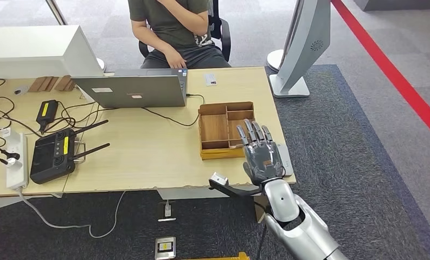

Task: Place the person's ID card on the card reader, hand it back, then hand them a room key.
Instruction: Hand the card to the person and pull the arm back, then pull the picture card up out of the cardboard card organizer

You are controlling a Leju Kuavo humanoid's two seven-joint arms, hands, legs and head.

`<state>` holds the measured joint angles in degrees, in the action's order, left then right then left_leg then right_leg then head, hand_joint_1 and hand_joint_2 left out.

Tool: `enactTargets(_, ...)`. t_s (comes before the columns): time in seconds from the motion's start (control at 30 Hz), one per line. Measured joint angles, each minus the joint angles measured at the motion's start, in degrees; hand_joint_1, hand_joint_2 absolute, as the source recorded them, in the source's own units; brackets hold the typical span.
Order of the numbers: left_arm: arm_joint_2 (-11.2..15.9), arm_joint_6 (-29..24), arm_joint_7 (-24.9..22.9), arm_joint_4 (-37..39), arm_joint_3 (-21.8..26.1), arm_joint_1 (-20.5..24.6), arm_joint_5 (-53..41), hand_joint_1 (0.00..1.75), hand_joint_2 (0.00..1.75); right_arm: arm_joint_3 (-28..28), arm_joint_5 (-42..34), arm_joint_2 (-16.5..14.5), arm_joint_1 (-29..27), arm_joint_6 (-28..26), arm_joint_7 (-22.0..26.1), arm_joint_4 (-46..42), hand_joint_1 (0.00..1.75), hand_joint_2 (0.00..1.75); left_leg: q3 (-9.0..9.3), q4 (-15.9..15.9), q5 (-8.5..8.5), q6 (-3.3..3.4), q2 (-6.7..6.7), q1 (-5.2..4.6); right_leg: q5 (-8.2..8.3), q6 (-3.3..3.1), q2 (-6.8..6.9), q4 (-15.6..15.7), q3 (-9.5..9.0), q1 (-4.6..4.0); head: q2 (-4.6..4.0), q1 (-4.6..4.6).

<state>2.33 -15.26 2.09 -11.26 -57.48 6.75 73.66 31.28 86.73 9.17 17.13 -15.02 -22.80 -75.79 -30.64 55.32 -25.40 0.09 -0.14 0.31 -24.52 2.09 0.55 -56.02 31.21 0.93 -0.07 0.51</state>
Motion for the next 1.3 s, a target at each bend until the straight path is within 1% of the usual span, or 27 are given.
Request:
enactTargets(0.3, 0.4, 1.2, 0.2, 0.0, 0.0, 0.0, -1.1, 0.0, 0.0, 1.5, 1.2, -0.2, 3.0, 3.8, 0.3, 2.3, 0.0, 1.75, -0.01, 0.0, 0.0, 0.0, 0.0, 0.0, 0.0, 0.0, 0.0, 0.0, 0.01, 0.0, 0.0, 0.01)
enactTargets(0.43, 0.6, 1.6, -0.3, 0.0, 0.0, 0.0, -1.8, 0.0, 0.0, 1.9, -0.1, 0.3, 3.1, 5.3, -0.3, 3.1, 0.0, 1.75, -0.01, 0.0, 0.0, 0.0, 0.0, 0.0, 0.0, 0.0, 0.0, 0.0, 0.01, 0.0, 0.0, 0.01)
enactTargets(0.9, 1.3, 2.9, -0.5, 0.0, -0.4, 0.0, -3.0, 0.0, 0.0, 2.6, -4.6, 1.2, 3.3, 7.4, -1.2, 5.2, 0.0, 1.75, 0.0, 0.0, 0.0, 0.0, 0.0, 0.0, 0.0, 0.0, 0.0, 0.0, 0.01, 0.0, 0.0, 0.01)
enactTargets(1.13, 1.5, 2.9, -0.9, 0.0, -0.4, 0.0, -3.3, 0.0, 0.0, 2.5, -9.8, 1.3, 4.1, 9.6, -4.7, 5.8, 0.0, 1.75, 0.0, 0.0, 0.0, 0.0, 0.0, 0.0, 0.0, 0.0, 0.0, 0.0, 0.02, 0.0, 0.0, -0.01)
enactTargets(1.3, 1.5, 2.9, -0.9, 0.0, -0.4, 0.0, -3.4, 0.0, 0.0, 2.0, -12.7, 1.4, 4.2, 10.1, -6.7, 4.9, 0.0, 1.75, 0.0, 0.0, -0.01, 0.0, 0.0, 0.0, 0.0, 0.0, 0.0, 0.0, 0.02, 0.0, 0.0, -0.01)
